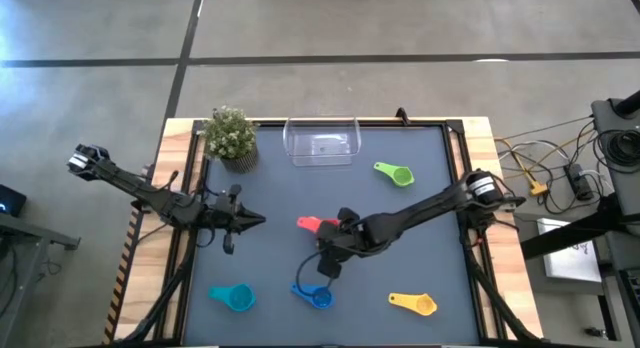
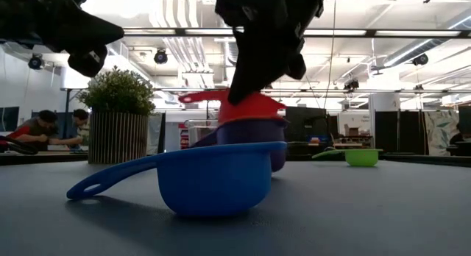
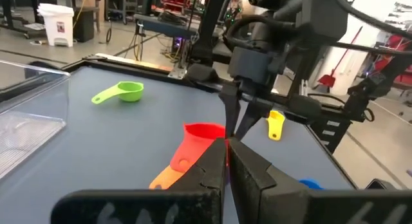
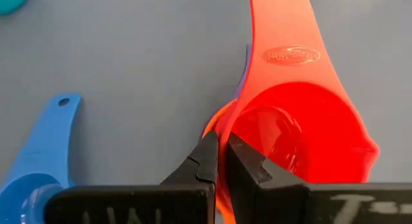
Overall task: Nest measuring cups in basket
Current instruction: Stack the red measuring cup on top of the orange measuring cup
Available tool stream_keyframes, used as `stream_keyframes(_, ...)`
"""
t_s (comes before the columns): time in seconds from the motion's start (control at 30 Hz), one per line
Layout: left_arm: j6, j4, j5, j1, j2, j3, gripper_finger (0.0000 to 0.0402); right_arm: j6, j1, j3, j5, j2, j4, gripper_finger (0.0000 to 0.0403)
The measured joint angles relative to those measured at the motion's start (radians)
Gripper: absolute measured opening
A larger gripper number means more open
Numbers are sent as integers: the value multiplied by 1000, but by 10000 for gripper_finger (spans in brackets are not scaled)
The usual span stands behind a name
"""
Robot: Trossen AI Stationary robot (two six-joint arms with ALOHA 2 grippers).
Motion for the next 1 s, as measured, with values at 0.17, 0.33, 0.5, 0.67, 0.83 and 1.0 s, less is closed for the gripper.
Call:
stream_keyframes(0.17, -5, -8, 0, 0, 6, 0, 0, 11, 0, 2, -18, 0, -7, 9)
stream_keyframes(0.33, -6, -8, 0, 0, 21, 0, 0, 28, 0, 2, -41, -1, -16, 9)
stream_keyframes(0.5, -6, -8, 0, 0, 27, 0, 0, 43, 0, 2, -71, -2, -43, 9)
stream_keyframes(0.67, -6, -6, 0, 0, 27, 0, 0, 41, 0, 2, -69, -2, -57, 10)
stream_keyframes(0.83, -9, -5, 0, 0, 26, 0, 0, 35, 0, 2, -67, -2, -57, 32)
stream_keyframes(1.0, -9, -3, 0, 0, 26, 0, 0, 14, 0, 2, -66, -2, -57, 71)
